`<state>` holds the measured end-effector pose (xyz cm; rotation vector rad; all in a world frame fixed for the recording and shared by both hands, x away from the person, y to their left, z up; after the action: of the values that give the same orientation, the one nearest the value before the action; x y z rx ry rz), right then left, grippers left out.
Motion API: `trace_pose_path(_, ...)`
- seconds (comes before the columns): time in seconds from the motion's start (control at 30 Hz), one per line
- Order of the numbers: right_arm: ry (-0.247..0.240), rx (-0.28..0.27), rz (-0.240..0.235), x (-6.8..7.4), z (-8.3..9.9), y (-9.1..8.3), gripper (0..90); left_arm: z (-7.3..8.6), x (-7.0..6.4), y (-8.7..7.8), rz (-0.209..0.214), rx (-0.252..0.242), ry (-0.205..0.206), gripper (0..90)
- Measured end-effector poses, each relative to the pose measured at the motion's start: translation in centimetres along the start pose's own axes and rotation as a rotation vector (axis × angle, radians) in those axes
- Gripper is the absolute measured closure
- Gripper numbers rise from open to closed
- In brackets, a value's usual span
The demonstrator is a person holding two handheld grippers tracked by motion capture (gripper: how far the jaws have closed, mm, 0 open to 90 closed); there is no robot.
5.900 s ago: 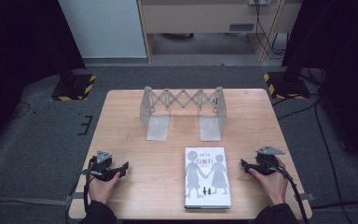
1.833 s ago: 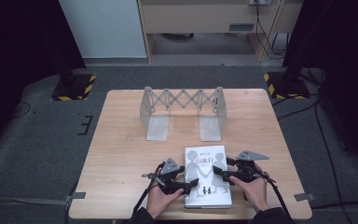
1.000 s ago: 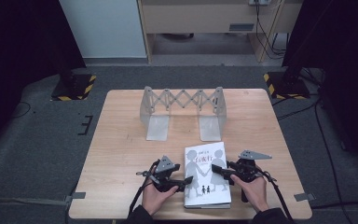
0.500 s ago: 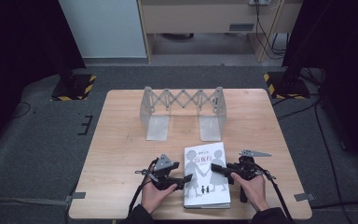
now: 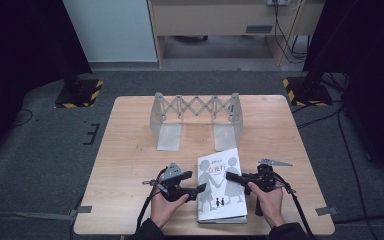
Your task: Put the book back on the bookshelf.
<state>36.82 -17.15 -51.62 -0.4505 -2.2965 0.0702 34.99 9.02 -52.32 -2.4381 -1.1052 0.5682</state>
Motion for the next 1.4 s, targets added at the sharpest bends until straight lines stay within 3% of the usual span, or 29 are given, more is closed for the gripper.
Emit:
trace_pose_path(0.1, 0.014, -0.018, -0.027, 0.3, -0.3, 0.0, 76.3, 0.0, -0.1, 0.1, 0.009, -0.003, -0.003, 22.3)
trace_pose_path(0.2, -0.012, -0.022, -0.027, 0.6, -0.6, 0.1, 76.2, 0.0, -0.1, 0.3, 0.018, -0.001, -0.006, 20.9)
trace_pose_path(0.4, -0.039, -0.089, -0.081, 1.5, -1.4, -0.6, 76.2, 0.4, -0.1, 1.0, 0.051, 0.001, -0.025, 15.3)
trace_pose_path(0.47, -0.056, -0.100, -0.095, 1.8, -1.6, -0.7, 76.2, 0.5, 0.0, 1.3, 0.089, -0.013, -0.045, 14.4)
trace_pose_path(0.53, -0.063, -0.103, -0.098, 1.8, -1.7, -0.7, 76.2, 0.6, 0.0, 1.4, 0.095, -0.022, -0.044, 12.7)
trace_pose_path(0.63, -0.088, -0.091, -0.125, 2.1, -1.7, -0.7, 76.1, 0.9, -0.2, 1.9, 0.146, 0.000, -0.048, 1.0)
trace_pose_path(0.67, -0.088, -0.091, -0.125, 2.1, -1.7, -0.7, 76.1, 0.9, -0.2, 1.9, 0.146, 0.000, -0.048, 0.0)
trace_pose_path(0.8, -0.105, -0.083, -0.144, 2.3, -1.7, -0.6, 76.1, 1.0, -0.1, 2.1, 0.173, 0.019, -0.081, 0.0)
trace_pose_path(0.9, -0.122, -0.083, -0.162, 2.3, -1.7, -0.6, 76.0, 1.6, 0.1, 2.4, 0.241, 0.030, -0.155, 0.0)
trace_pose_path(1.0, -0.124, -0.077, -0.176, 2.3, -1.7, -0.6, 76.0, 1.7, -0.2, 2.6, 0.269, 0.037, -0.160, 0.0)
trace_pose_path(1.07, -0.115, -0.075, -0.174, 2.3, -1.7, -0.6, 76.0, 1.8, -0.1, 2.7, 0.268, 0.043, -0.167, 0.0)
trace_pose_path(1.17, -0.097, -0.033, -0.113, 1.1, -1.6, -0.4, 75.4, 2.2, 0.1, 3.2, 0.264, 0.092, -0.210, 0.0)
trace_pose_path(1.23, -0.096, -0.023, -0.097, 0.9, -1.5, -0.4, 75.2, 2.3, 0.1, 3.3, 0.263, 0.114, -0.225, 0.0)
trace_pose_path(1.33, -0.099, 0.005, -0.052, 0.2, -1.2, -0.5, 73.7, 2.3, 0.0, 3.3, 0.248, 0.115, -0.217, 0.3)
trace_pose_path(1.4, -0.133, 0.008, -0.023, 0.1, -1.2, -0.6, 71.8, 2.3, 0.0, 3.3, 0.243, 0.115, -0.217, 0.6)
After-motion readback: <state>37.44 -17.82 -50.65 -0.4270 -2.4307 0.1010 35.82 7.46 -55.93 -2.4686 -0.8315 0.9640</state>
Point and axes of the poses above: each handheld gripper's, and its own axes: y roughly forward along the jaws, z roughly out of its underside, x roughly to its left, the point moved 3 cm from there along y, roughly forward along the jaws, and after that the axes turned 12 degrees about -z, right-handed, at the moved point
